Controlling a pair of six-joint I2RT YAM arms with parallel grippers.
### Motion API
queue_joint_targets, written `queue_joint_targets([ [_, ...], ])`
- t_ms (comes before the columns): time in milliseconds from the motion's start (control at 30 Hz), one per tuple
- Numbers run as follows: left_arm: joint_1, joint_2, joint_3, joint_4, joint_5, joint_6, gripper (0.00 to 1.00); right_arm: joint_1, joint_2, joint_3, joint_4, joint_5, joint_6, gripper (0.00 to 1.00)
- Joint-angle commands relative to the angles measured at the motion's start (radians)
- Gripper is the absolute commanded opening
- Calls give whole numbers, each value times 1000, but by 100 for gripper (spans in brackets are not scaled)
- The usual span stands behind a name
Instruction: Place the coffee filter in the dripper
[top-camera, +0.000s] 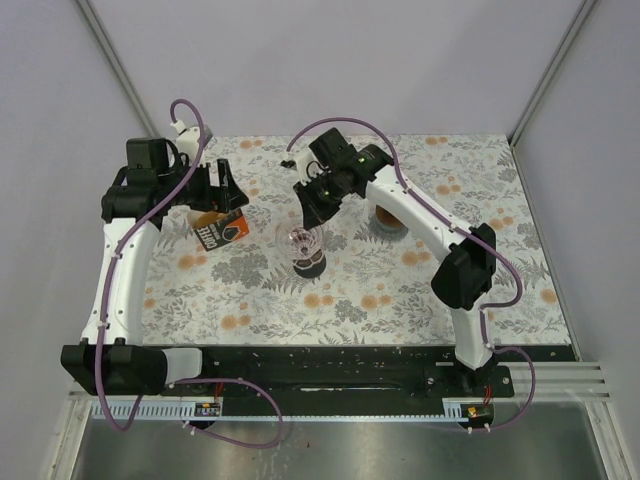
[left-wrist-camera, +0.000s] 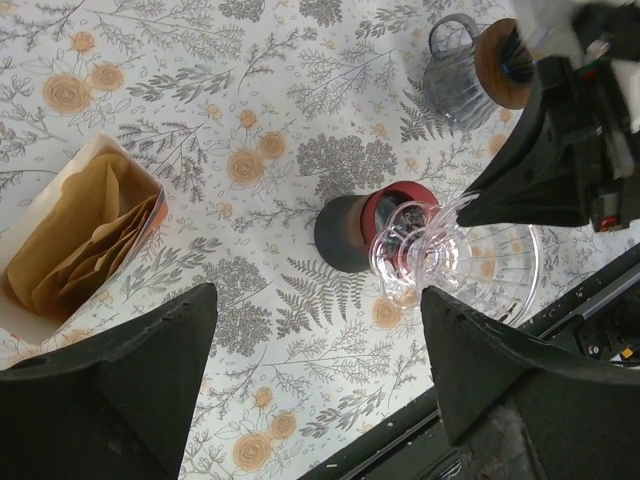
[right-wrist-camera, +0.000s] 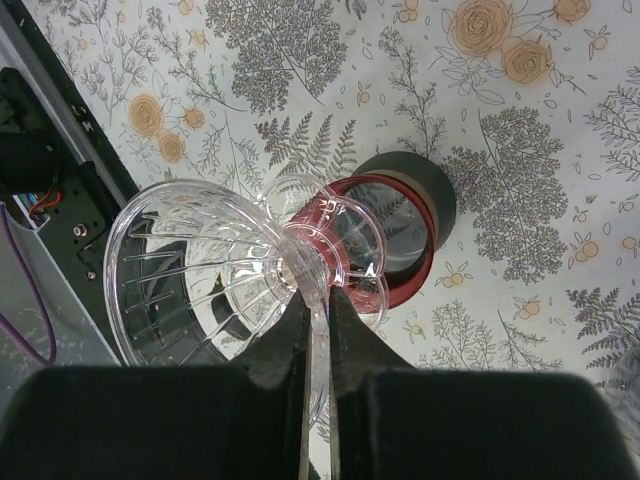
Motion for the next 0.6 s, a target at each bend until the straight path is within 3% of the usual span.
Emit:
queue_joint_targets([
  [0, 29, -38, -25, 21, 35, 37, 86, -50, 6, 87, -32, -82, -19, 0],
  [567, 43, -35, -42, 29, 39, 48, 87, -102, 59, 102, 12, -104, -10, 0],
])
